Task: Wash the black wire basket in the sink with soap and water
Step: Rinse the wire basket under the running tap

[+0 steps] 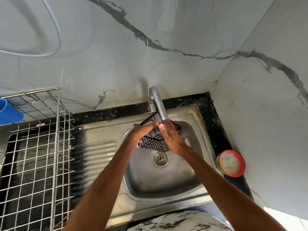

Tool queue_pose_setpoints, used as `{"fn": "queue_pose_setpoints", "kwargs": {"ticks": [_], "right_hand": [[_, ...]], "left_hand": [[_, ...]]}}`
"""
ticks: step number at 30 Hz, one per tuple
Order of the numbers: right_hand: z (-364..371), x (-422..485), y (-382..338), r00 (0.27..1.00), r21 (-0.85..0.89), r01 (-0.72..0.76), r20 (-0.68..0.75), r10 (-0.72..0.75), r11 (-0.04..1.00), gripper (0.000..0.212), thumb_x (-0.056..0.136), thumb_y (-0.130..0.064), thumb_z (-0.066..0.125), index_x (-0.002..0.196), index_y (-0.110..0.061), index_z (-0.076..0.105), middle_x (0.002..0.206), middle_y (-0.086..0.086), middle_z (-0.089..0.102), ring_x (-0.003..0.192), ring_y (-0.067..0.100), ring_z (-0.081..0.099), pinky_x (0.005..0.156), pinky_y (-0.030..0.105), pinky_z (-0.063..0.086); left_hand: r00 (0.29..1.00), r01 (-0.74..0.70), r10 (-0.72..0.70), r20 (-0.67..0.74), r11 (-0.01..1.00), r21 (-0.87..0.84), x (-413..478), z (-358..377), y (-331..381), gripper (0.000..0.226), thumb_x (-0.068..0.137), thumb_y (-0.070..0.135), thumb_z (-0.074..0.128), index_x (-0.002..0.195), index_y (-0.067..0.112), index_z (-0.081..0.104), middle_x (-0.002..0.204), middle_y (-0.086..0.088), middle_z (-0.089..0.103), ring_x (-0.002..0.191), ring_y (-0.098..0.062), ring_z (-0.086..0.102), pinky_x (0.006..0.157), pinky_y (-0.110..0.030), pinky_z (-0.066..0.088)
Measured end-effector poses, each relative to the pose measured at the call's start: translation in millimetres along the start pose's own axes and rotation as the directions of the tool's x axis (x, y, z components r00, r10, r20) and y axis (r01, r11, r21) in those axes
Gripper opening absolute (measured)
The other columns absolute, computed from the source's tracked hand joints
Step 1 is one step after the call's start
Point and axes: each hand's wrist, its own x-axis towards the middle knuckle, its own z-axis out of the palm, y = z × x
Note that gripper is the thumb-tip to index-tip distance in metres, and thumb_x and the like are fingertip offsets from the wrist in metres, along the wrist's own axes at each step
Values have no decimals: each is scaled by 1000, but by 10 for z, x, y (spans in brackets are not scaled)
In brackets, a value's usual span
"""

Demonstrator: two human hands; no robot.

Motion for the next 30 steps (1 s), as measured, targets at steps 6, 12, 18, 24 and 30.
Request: {"fn": "queue_pose_setpoints", "kwargs": {"ticks": [6, 12, 18, 24, 30], "right_hand": [[8, -89, -23, 991, -127, 131, 56, -125, 983, 72, 104, -58, 21, 162, -21, 4, 170, 2, 1, 156, 16, -4, 123, 31, 0], [-63, -160, 209, 967, -165, 249, -6, -253, 954, 58, 110, -34, 33, 161, -17, 12, 167, -5, 10, 154, 3, 4, 127, 39, 12], [53, -154, 129, 992, -121, 123, 1, -124, 985, 66, 107, -53, 26, 162, -25, 3, 169, -5, -4, 155, 9, -6, 127, 41, 4], [1, 16, 212, 991, -113, 52, 129, -37, 992, 73, 99, -71, 13, 161, -34, -1, 169, -8, -1, 155, 12, -1, 126, 50, 8], [-8, 45, 115, 980, -172, -21, 192, 54, 985, 80, 98, -72, 7, 161, -25, -6, 169, -1, -8, 155, 19, -10, 126, 49, 0]], "left_hand": [[1000, 11, -11, -26, 1000, 13, 42, -57, 78, 169, 10, 106, 60, 155, 21, 39, 157, -15, 40, 124, -43, 56, 58, -41, 56], [999, 42, -42, 1, 999, -12, -219, 53, 91, 108, 60, 90, 69, 134, 12, 54, 126, -22, 54, 98, -41, 59, 78, -53, 60], [994, 104, -101, 30, 988, -118, -168, 51, -93, 99, 65, 84, 74, 137, 20, 51, 143, -24, 52, 118, -47, 57, 91, -63, 53], [997, 78, -76, 20, 985, -151, -208, -60, -256, 94, 62, 80, 77, 132, 24, 50, 138, -22, 50, 113, -44, 57, 88, -59, 56], [998, 59, -60, 2, 980, -190, -187, -72, -317, 97, 57, 81, 79, 131, 24, 51, 133, -19, 51, 114, -45, 56, 86, -60, 54]]}}
